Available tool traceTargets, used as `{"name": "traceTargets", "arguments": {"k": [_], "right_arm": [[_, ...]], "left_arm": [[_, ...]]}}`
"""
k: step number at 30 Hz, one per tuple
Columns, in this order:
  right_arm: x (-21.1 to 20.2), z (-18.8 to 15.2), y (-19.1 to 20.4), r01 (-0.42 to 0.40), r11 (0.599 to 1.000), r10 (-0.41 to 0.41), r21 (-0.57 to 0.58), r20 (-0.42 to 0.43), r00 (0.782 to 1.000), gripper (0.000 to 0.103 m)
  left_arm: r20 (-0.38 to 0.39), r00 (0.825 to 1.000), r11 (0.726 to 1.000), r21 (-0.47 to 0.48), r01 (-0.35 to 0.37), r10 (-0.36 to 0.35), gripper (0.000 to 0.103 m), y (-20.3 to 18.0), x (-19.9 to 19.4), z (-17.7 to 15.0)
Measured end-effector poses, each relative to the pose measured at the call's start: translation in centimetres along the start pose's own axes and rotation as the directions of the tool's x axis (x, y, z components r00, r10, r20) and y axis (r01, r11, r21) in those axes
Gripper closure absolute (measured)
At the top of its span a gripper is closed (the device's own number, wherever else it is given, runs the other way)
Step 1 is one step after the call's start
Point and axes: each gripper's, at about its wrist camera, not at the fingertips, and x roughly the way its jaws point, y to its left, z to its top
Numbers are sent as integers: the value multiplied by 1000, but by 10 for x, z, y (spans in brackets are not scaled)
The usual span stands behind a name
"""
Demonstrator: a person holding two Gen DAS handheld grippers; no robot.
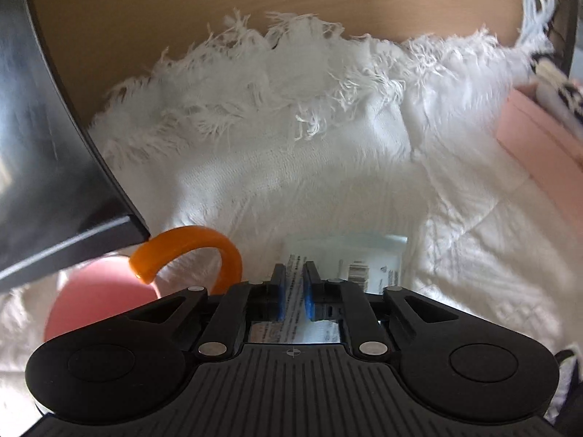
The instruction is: Organize soft objects
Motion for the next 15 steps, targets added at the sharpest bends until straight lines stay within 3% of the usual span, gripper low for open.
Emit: {"name": "traceTargets", "arguments": {"k": [8,11,15], "right_arm": [[3,0,-7,-23,1000,23,6,1,1000,39],[3,1,-9,-34,999,34,10,11,999,39],[4,1,-10,-50,999,50,9,17,999,39]], "left_arm": [[-20,991,978,-166,124,-129,95,19,-2,-4],[-28,975,951,-228,207,-219,93,25,-4,-7],[-34,955,937,-206,283,-296,93,18,-15,-18]]}}
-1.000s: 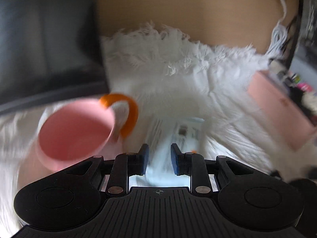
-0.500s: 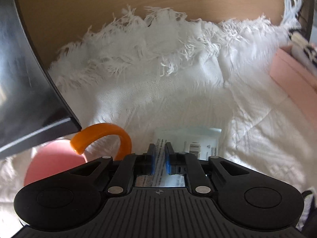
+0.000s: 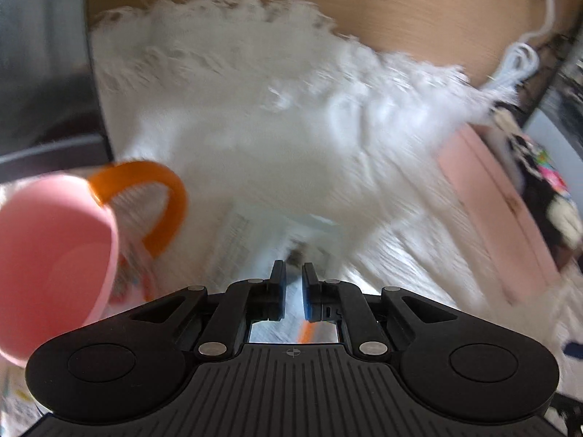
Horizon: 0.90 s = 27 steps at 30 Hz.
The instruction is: Organize soft objects
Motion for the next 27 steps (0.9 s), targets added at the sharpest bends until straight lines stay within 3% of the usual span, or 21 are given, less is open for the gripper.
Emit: {"name": "traceTargets", "arguments": {"k": [3,5,6,8,10,12,19,22,27], "right_arm": [[1,0,0,-15,1000,15,-5,6,1000,39],[2,1,3,-27,999,28,-18,11,1000,39],[2,2,5,-31,999,31,-25,14,999,39],[2,3,9,-36,999,37,-41,23,999,38],[3,6,14,-45,997,47,-64,31,998,37],[5,8,21,-53,994,56,-91,35,998,37],[11,13,35,-74,990,79,-120,39,996,37],[12,11,34,-78,991,83,-112,35,996,37],[18,10,25,-79,995,80,-67,20,997,37]], "left_arm": [[-35,996,996,11,83,-83,91,-5,-5,-13],[-106,989,994,27,109,-106,89,-9,-1,-25],[-72,994,994,68,82,-77,87,-13,-4,-32],[38,999,987,156,-38,32,90,-22,-16,-40],[132,986,970,207,-124,98,86,-28,-24,-43],[166,970,951,227,-210,175,86,-31,-24,-39],[126,949,949,90,-301,289,86,-10,-4,-7],[98,943,935,136,-329,318,87,-14,11,7],[63,913,887,220,-407,403,87,-27,29,29]]}}
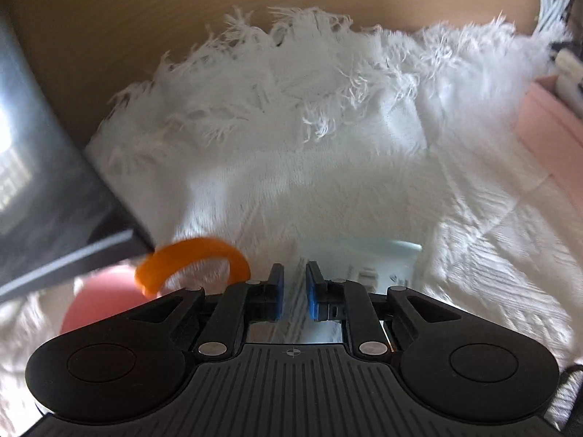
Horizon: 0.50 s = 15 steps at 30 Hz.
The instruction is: Organize soft objects
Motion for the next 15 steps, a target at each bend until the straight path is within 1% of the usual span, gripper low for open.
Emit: {"name": "traceTargets", "arguments": {"k": [3,4,6,8,9,12,13,15], "right_arm": [[2,-1,-2,1,1000,-1,20,-3,1000,37],[3,-1,-3,1,1000,-1,24,-3,1000,37],[3,-2,-5,1,1000,-1,30,-3,1000,37],[3,-3,-6,0,999,0,35,-1,1000,37],[3,-3,-7,0,999,0,39,1,1000,37],[2,-4,-11,-5,999,5,49,10,1000,37],[1,-4,-12,-9,999,8,50,14,1000,37],[0,-5,-12,-11,999,10,46,22,1000,37]], "left_arm": [[-51,998,999,23,-42,43,86,-2,7,12],[-65,997,998,24,-50,52,89,-1,9,15],[-96,994,998,42,-42,46,102,0,16,21],[-142,990,999,49,-7,14,103,-1,22,22],[-162,987,1000,26,14,-9,103,0,24,22],[-173,980,994,-59,91,-100,103,10,16,17],[-176,974,988,-84,132,-145,103,12,11,13],[-170,962,975,-111,194,-211,102,14,3,3]]}}
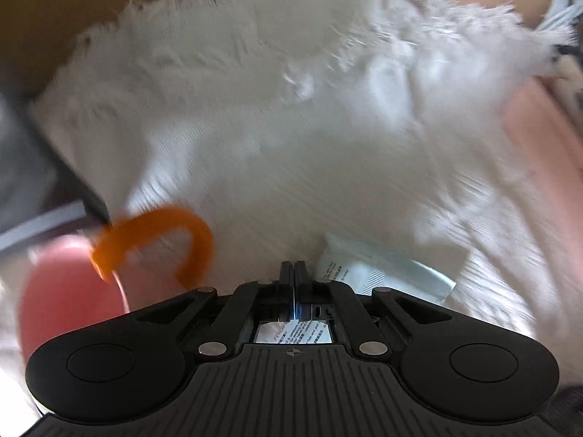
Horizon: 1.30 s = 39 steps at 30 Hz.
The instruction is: Organize soft objects
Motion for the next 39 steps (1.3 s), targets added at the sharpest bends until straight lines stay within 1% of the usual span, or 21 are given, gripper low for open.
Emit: {"name": "traceTargets", "arguments": {"k": [3,6,8,9,10,12,16,17,18,20,22,23,24,25,26,28,30,31,32,36,39], "right_arm": [[-6,-1,3,-8,1000,8,-27,22,1000,37],[-13,-1,7,-18,997,21,-74,40,999,33],[-18,-2,11,-8,994,12,-106,45,999,31],[-20,-3,11,1,993,4,-116,47,999,31],[-21,-3,11,10,993,-4,-120,46,999,31],[-23,-5,9,18,994,-14,-109,37,999,30],[-19,-11,1,19,997,-20,-73,-10,1000,30],[-18,-13,1,27,997,-28,-69,-19,999,30],[-17,-15,1,34,997,-36,-65,-25,999,30],[-15,-20,1,48,998,-50,-51,-40,998,30],[-13,-25,1,63,997,-65,-40,-55,996,30],[-14,-27,1,69,997,-71,-36,-58,996,30],[-14,-28,1,73,997,-75,-32,-58,996,30],[-15,-30,1,77,997,-79,-25,-57,995,29],[-17,-31,1,81,997,-82,-19,-56,995,29],[-19,-32,1,92,996,-92,-8,-52,994,29],[-21,-33,2,104,995,-104,3,-52,993,29],[-22,-34,1,109,994,-108,8,-53,993,29],[-23,-35,1,113,994,-112,12,-54,992,29],[-25,-38,1,121,992,-119,22,-64,991,28],[-24,-40,0,121,992,-118,34,-76,990,27]], "left_arm": [[0,995,995,-18,98,-98,102,0,-14,-24],[-4,977,976,-50,211,-211,101,4,-25,-48],[54,972,969,-80,232,-228,98,2,-44,-69],[111,971,972,-81,220,-211,91,1,-58,-80],[174,965,977,-51,208,-197,88,-3,-74,-92],[229,952,979,50,196,-203,85,-13,-90,-107],[146,969,952,263,158,-202,83,-41,-77,-124],[153,970,943,304,138,-191,84,-47,-77,-131],[175,966,927,354,122,-193,85,-54,-79,-138],[147,961,896,417,154,-233,85,-56,-80,-138],[83,949,849,476,230,-304,72,-58,-81,-139],[66,944,817,524,242,-322,57,-61,-80,-140],[54,943,781,577,238,-327,48,-67,-80,-145],[51,947,746,630,215,-316,47,-72,-81,-149],[62,951,729,658,189,-303,48,-75,-79,-149],[85,955,734,660,159,-283,48,-77,-75,-146],[122,961,769,628,120,-250,49,-73,-72,-139],[147,965,792,605,87,-218,44,-68,-70,-134],[143,967,806,585,91,-213,35,-67,-69,-131],[78,971,839,523,154,-227,6,-53,-51,-111],[-10,961,875,412,255,-275,0,-39,-28,-97]]}}
